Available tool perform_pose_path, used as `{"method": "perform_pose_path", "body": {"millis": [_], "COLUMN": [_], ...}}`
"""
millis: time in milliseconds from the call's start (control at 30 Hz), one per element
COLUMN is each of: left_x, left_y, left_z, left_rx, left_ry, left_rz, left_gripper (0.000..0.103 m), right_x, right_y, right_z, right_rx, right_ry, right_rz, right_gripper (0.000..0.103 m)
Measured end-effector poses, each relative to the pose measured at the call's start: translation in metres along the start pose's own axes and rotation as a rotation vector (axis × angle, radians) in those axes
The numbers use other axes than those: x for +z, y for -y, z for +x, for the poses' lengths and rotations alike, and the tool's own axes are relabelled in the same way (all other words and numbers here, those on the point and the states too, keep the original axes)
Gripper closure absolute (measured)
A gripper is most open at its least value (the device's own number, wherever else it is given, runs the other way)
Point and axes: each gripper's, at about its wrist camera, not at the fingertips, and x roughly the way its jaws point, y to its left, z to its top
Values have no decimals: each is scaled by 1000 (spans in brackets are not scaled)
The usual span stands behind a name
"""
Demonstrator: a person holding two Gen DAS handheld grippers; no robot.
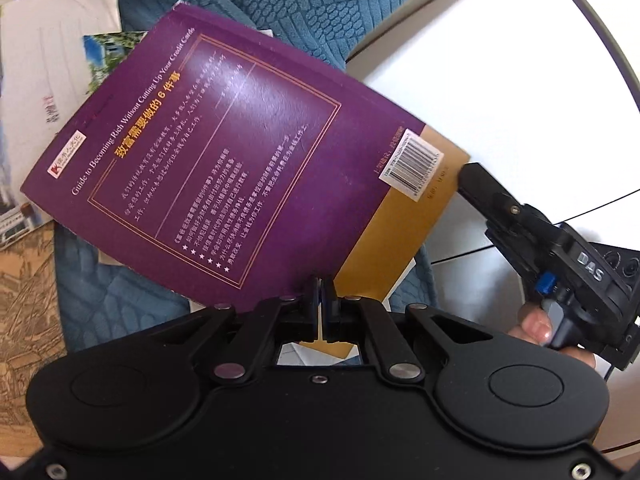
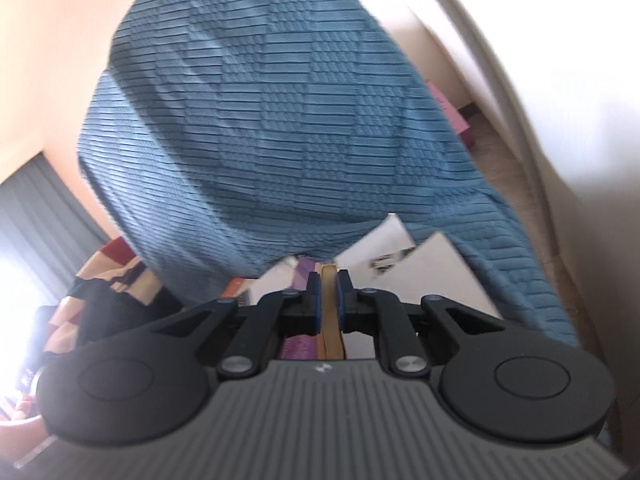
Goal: Organize objects
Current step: 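Lift the purple book with both grippers, tipping it onto its edge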
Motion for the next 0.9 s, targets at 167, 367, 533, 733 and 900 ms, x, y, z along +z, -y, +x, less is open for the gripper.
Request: {"method": "perform_pose_path", "body": {"millis": [167,367,533,733,900], "left_x": [-3,-8,-15,-25,-30], "left_y": [-12,-25,-35,-58,-83], "left_z": [-9,-20,-30,-52,-74], "left_rx": [-22,-27,-23,-67,-131], "left_ry": [10,17,27,88,172], "left_rz": [-41,-79,-106,-203,-331], "left_gripper": [100,103,103,99,88], "right_x": [-2,-9,-21,-34,-43], "right_y": [-30,-60,-82,-94,-105], "right_z": [3,2,3,6,15], "right_rx": [56,118,142,150,169], "right_ry": [-30,-76,-114,-145,-180], "right_rz": [-67,-127,-168,-161,-162], "right_gripper": [93,92,92,92,93]}}
